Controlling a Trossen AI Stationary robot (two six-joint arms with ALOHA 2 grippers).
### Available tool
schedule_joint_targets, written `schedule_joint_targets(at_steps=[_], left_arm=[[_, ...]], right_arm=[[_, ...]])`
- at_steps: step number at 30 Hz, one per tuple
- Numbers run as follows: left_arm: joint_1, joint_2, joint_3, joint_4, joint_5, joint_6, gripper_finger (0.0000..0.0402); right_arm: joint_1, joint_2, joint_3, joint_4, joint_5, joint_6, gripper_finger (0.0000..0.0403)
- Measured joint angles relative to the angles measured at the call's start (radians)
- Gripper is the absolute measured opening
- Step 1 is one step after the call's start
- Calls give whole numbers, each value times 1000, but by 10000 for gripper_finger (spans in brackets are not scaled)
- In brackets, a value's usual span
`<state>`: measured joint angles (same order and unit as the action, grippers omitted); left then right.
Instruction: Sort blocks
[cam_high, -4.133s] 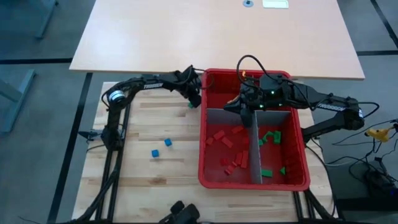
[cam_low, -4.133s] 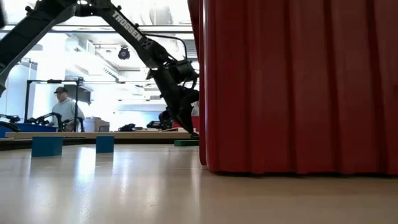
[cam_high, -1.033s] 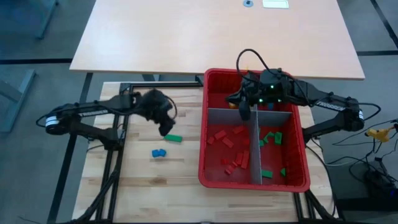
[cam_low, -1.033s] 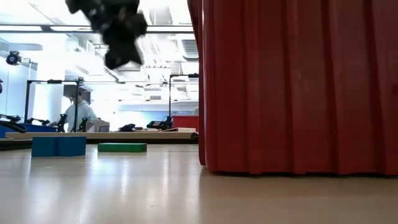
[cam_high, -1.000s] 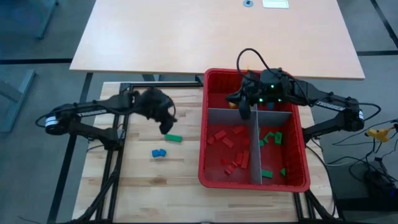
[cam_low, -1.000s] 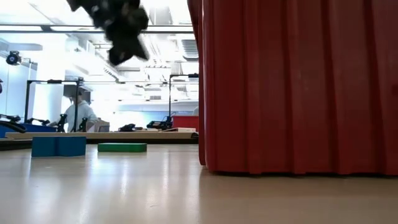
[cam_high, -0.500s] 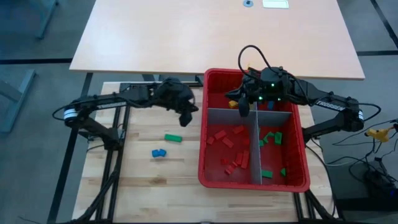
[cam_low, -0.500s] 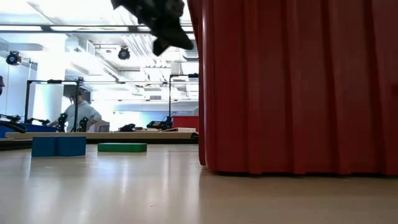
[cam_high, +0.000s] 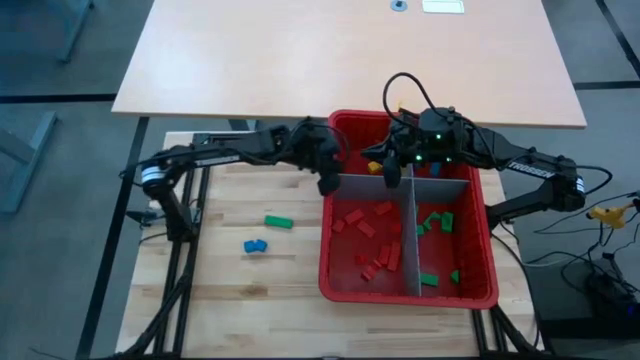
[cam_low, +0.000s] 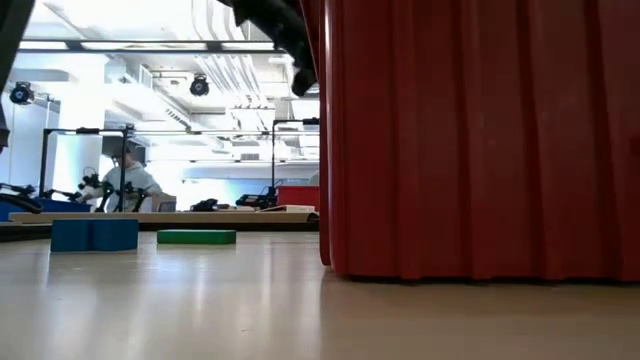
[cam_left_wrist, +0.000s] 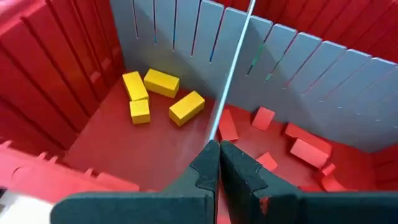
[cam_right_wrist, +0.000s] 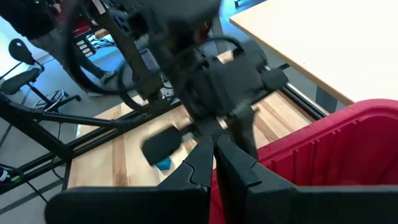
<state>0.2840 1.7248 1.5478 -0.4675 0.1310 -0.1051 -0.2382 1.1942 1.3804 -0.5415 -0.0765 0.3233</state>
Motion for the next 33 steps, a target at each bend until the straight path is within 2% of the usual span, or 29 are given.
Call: schedule_joint_targets(at_steps=[7, 14, 24, 33], left_arm=[[0, 110, 49, -16, -25, -39, 0], [0, 133, 55, -22, -38, -47, 0], [-24, 127, 54, -92, 119, -49, 0], [-123, 127, 53, -131, 121, -31, 0]], right_arm=[[6, 0, 0, 0, -2, -1, 0], [23, 0, 0, -3, -9, -4, 0], [24, -8, 0, -4, -9, -28, 0], [21, -69, 1, 0, 8, -40, 0]])
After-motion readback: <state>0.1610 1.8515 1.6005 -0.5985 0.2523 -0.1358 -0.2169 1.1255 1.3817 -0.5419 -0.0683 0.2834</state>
